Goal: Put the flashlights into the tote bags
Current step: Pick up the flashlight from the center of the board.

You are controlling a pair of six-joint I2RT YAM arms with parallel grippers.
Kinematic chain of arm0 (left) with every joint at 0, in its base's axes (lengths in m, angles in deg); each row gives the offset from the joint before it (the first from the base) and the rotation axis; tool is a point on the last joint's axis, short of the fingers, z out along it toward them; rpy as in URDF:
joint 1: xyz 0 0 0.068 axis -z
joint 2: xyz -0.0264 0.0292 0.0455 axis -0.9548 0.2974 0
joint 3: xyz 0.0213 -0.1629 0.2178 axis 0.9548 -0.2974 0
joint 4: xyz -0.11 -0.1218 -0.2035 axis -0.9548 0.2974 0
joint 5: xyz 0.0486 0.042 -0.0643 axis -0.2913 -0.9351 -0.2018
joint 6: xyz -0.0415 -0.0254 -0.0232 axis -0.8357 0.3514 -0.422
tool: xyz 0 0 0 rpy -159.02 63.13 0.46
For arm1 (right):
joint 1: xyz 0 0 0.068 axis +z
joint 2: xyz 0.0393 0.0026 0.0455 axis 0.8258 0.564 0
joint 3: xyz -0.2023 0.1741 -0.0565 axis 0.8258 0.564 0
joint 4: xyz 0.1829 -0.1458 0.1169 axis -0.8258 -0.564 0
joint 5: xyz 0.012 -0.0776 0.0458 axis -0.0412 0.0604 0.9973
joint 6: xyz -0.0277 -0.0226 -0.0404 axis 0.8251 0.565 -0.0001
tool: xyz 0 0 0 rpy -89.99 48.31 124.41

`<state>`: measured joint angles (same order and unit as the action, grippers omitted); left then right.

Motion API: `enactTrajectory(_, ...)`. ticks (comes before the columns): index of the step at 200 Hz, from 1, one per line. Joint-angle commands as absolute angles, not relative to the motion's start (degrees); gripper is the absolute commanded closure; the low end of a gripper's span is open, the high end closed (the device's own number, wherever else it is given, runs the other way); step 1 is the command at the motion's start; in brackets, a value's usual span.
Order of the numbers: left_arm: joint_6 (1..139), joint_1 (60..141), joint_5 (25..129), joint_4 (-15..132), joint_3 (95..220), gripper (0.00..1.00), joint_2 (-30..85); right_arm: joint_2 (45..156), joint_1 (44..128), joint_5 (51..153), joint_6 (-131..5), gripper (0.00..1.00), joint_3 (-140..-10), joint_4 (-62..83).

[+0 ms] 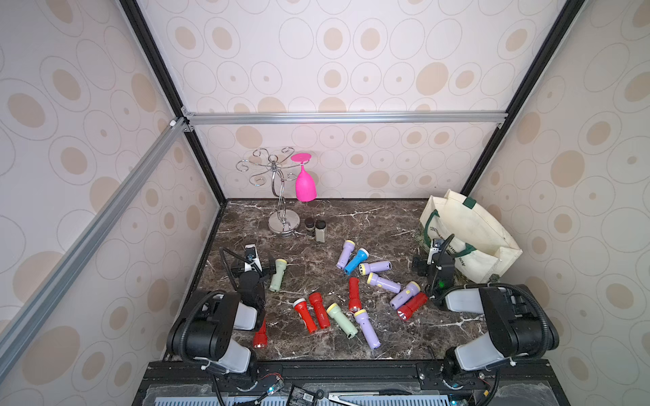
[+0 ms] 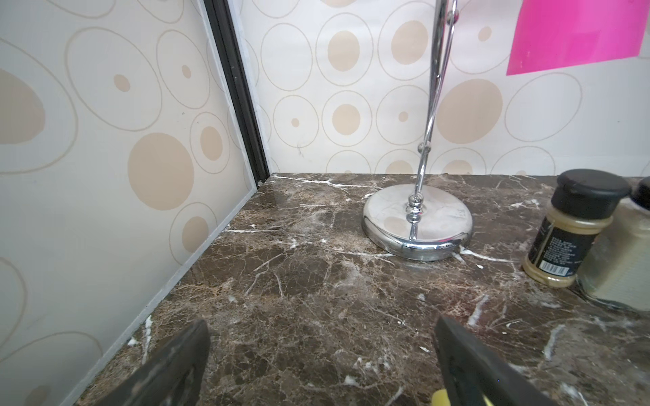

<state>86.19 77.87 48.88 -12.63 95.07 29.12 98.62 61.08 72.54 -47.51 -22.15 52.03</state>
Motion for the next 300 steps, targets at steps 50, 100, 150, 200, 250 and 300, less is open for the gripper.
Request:
enactTrajectory(50, 76.00, 77.52, 43.03, 28.21, 104.89, 0.00, 7.08, 84.23, 62.87, 74.67, -51.44, 0.00, -32.37, 19.93)
enactTrajectory(100, 57.77, 78.28, 52.16, 62.18, 117.41, 0.00, 3.66, 82.79, 67.78, 77.27, -65.34, 0.01, -48.49, -14.62)
enactTrajectory(150, 53.76, 81.20, 66.27, 75.27, 122.46, 0.00, 5.37, 79.39, 79.75, 82.97, -72.72, 0.01, -50.19, -22.59)
enactTrajectory(200, 52.94, 88.42, 71.79, 86.71, 126.42, 0.00, 6.21, 80.86, 91.74, 85.03, -74.26, 0.01, -56.49, -29.74)
enactTrajectory(250, 41.97, 102.01, 69.42, 89.50, 124.81, 0.01, 3.38, 80.10, 93.63, 94.17, -75.05, 0.01, -58.96, -28.95)
enactTrajectory(300, 26.52, 116.91, 63.18, 89.44, 119.80, 0.05, 2.06, 83.95, 94.76, 99.81, -69.30, 0.01, -65.68, -36.87)
